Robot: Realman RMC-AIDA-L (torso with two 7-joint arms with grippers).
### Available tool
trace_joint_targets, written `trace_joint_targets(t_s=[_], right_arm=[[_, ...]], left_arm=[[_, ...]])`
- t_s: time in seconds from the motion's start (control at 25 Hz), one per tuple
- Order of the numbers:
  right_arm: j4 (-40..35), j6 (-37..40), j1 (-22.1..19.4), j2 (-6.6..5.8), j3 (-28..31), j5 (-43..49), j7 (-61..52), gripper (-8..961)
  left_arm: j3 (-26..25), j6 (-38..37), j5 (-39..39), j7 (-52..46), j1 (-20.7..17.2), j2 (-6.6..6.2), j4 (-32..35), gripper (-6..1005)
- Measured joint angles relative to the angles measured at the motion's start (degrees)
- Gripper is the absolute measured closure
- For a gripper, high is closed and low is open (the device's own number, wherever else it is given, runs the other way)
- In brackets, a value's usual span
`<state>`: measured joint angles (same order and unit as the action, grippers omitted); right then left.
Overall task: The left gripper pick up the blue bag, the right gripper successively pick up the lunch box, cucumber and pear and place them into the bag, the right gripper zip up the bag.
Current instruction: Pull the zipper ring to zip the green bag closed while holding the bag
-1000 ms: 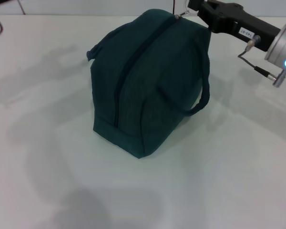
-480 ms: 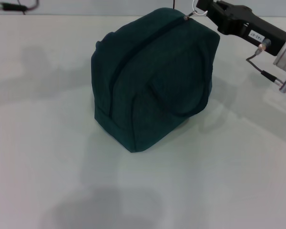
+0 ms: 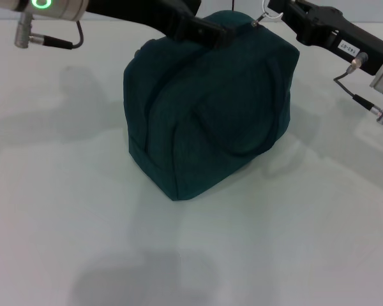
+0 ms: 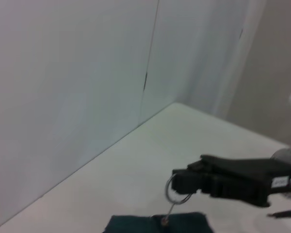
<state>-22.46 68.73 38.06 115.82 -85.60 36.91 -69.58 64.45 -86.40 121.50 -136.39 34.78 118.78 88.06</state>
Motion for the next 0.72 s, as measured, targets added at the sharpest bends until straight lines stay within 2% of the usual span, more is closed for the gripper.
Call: trace_joint_targets(t_s=[0.16, 0.72], right_arm=[[0.0, 0.0, 0.2, 0.02, 0.0, 0.0, 0.0, 867], [-0.1, 0.0, -0.2, -0.07, 0.0, 0.0, 0.1, 864]], left_arm=[[0.8, 0.9, 2.8, 1.5, 0.3, 0.61, -0.2, 132], [3.8, 4.9, 6.6, 3.4, -0.1, 0.69, -3.6, 133]])
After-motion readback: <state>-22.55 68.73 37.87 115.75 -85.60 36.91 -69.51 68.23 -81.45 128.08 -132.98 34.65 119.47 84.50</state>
